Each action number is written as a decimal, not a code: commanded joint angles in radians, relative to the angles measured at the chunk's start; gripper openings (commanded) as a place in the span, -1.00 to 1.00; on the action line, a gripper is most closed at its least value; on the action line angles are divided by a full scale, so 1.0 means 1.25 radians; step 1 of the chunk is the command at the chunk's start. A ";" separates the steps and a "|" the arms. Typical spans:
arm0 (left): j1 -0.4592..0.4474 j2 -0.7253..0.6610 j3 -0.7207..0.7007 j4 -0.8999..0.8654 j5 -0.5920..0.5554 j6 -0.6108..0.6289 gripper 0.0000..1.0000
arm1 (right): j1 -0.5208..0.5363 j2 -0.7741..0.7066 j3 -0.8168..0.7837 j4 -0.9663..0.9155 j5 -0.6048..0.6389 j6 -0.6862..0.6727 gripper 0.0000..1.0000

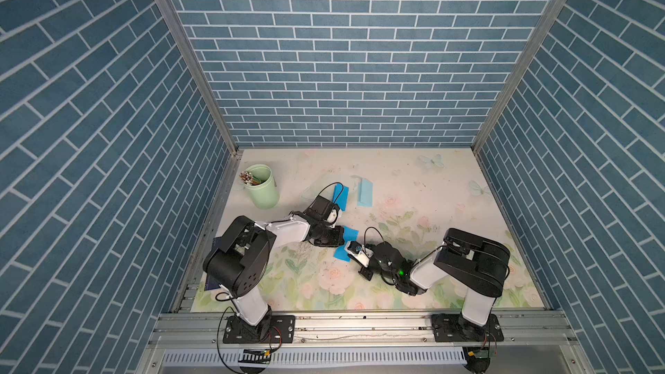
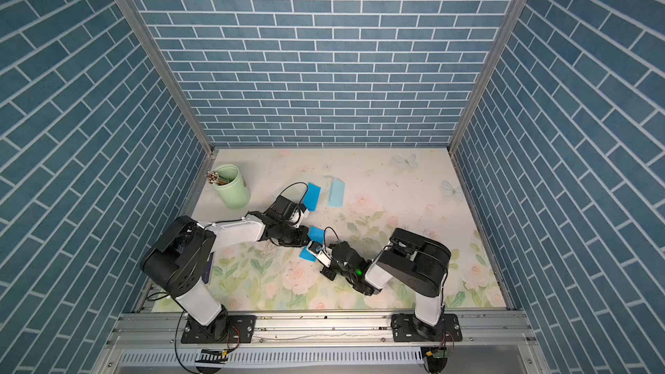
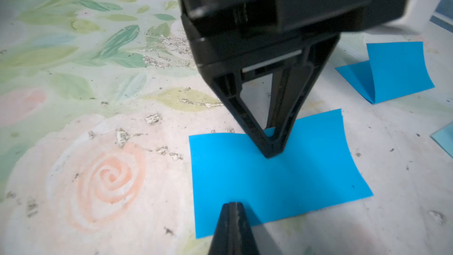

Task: Fold the square paper along the opposite sides
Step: Smooth out the paper at the center of the board.

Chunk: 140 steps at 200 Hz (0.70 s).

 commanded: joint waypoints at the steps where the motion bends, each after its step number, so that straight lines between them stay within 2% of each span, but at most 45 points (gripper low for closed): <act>1: 0.003 0.029 -0.030 -0.063 -0.081 0.020 -1.00 | 0.017 0.003 -0.026 -0.115 -0.023 -0.005 -1.00; 140: 0.003 0.026 -0.040 -0.060 -0.082 0.024 -1.00 | 0.058 -0.005 -0.037 -0.171 -0.016 0.006 -1.00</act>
